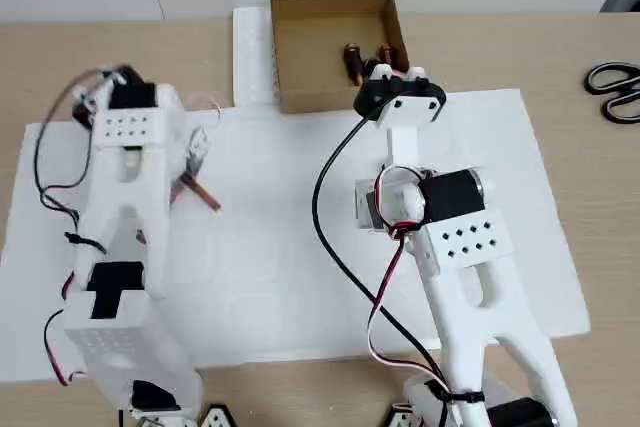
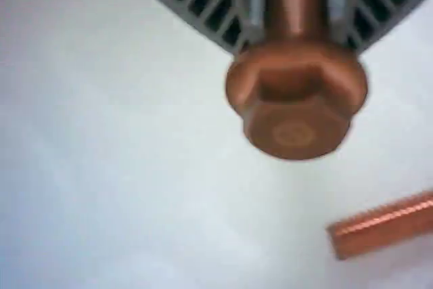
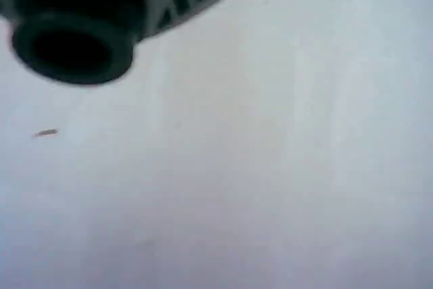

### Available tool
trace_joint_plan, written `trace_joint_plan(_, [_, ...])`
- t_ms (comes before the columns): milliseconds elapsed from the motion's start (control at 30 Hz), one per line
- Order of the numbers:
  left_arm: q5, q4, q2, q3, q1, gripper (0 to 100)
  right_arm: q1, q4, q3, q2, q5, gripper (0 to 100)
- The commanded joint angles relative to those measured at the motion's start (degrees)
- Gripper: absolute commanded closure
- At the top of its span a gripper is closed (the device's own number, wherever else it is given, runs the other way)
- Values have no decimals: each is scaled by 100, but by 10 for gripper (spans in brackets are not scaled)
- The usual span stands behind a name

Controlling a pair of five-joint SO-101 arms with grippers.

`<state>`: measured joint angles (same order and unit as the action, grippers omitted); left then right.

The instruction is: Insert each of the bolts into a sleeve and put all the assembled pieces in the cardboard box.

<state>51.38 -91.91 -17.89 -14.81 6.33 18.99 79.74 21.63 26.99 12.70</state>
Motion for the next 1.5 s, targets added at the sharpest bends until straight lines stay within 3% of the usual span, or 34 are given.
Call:
trace_joint_plan(0, [-176,-484,62,-1103,-18,994,-48,-66,-290,382,-35,995])
trace_joint_plan(233, [-598,-818,62,-2396,-26,994,-13,48,-360,884,-44,995])
trace_joint_plan(467, [-1073,-844,70,-3266,-457,994,13,664,-352,1675,-44,995])
trace_joint_plan(767, [-1116,-844,1468,-3354,-1433,994,435,971,-325,2571,-158,995])
trace_joint_plan(967, [-1284,-853,2119,-3345,-1635,995,567,971,132,2941,-132,995])
trace_joint_plan(1267, [-1538,-800,3930,-1244,-2163,995,1156,927,1213,4602,-167,995])
trace_joint_plan(1467, [-1530,-220,5204,734,-2233,995,1156,892,1952,5402,-167,995])
